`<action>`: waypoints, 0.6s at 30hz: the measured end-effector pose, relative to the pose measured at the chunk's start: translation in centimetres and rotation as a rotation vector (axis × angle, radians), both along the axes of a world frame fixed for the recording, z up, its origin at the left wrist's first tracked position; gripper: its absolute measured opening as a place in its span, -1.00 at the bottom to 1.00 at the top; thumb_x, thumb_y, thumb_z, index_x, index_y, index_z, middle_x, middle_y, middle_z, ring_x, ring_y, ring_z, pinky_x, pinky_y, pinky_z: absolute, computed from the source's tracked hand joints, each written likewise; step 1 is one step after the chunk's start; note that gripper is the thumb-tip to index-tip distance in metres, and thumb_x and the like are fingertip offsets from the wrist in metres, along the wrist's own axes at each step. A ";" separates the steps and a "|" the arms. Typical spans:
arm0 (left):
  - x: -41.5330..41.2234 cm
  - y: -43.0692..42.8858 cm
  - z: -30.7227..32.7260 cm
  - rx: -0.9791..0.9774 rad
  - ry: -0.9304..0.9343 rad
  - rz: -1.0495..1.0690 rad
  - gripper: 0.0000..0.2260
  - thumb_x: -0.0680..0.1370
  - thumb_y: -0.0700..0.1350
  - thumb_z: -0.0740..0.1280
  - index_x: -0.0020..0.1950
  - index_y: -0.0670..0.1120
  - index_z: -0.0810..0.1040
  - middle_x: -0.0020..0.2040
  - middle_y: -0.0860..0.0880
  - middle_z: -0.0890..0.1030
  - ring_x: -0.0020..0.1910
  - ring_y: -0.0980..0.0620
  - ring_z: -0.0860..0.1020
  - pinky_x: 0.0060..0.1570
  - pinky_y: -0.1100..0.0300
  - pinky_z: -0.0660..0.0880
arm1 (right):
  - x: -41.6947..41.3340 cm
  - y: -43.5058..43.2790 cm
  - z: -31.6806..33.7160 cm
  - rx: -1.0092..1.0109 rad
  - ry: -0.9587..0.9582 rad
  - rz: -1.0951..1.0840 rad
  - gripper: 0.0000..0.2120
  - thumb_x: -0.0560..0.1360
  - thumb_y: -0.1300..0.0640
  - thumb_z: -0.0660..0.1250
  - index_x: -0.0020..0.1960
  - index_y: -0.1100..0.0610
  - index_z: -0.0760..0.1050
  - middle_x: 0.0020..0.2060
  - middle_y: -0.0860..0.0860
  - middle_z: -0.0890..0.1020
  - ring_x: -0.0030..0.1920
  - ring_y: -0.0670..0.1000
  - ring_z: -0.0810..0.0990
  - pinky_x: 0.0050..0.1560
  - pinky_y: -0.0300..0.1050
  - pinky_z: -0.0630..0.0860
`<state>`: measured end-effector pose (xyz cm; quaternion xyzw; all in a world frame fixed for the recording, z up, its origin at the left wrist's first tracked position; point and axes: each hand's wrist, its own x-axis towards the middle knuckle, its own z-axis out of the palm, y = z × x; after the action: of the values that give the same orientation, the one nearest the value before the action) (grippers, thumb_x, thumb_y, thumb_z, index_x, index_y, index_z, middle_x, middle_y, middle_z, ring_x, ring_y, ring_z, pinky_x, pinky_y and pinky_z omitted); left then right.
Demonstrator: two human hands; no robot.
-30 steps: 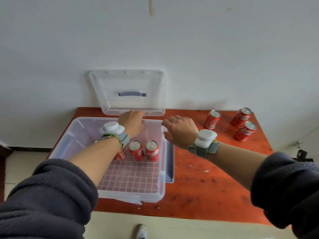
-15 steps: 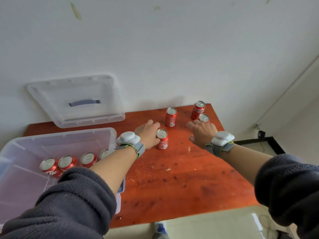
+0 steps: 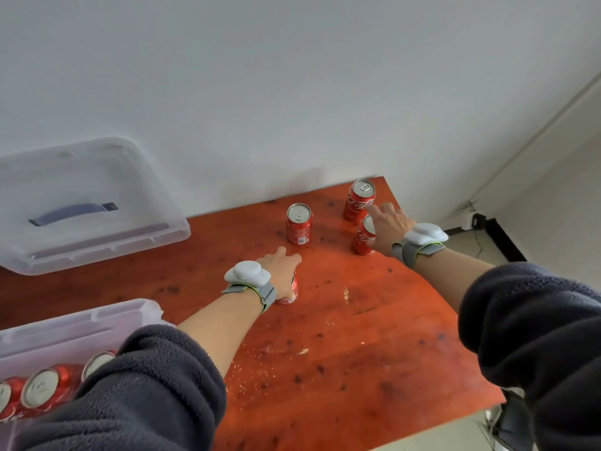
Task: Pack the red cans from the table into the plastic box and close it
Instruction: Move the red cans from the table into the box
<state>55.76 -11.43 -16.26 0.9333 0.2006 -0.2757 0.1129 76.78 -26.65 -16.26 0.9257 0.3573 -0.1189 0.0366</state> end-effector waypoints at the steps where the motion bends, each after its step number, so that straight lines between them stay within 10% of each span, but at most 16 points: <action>1: 0.3 0.3 -0.4 -0.018 0.016 -0.011 -0.34 0.33 0.05 0.50 0.38 0.04 0.34 0.19 -0.10 0.39 0.05 -0.19 0.56 -0.14 0.03 0.49 | 0.3 0.6 -0.3 -0.020 0.019 -0.012 -0.34 0.36 0.06 0.45 0.39 0.00 0.27 0.19 0.14 0.42 0.09 0.25 0.49 -0.11 0.01 0.43; 9: 0.4 1.3 -1.7 -0.056 0.021 -0.037 -0.44 0.32 0.14 0.49 0.25 -0.04 0.47 0.15 -0.08 0.50 0.07 -0.15 0.55 0.03 -0.02 0.55 | 0.8 1.9 -2.2 -0.110 0.059 -0.044 -0.56 0.44 0.13 0.38 0.28 0.07 0.34 0.08 0.16 0.42 -0.04 0.30 0.59 -0.21 0.01 0.41; 18: -2.0 0.5 2.8 -0.006 -0.114 0.053 -0.47 0.34 0.18 0.40 0.20 -0.07 0.48 0.10 -0.11 0.57 0.00 -0.17 0.58 -0.03 -0.03 0.58 | -2.5 -0.9 0.7 -0.043 -0.016 0.116 -0.39 0.27 -0.26 0.37 0.27 -0.12 0.36 -0.06 0.04 0.49 -0.19 0.14 0.56 -0.28 -0.08 0.42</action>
<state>53.77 -10.97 -13.45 0.9415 0.2179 -0.2194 0.1342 74.26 -27.54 -15.53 0.9033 0.4074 -0.1168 0.0660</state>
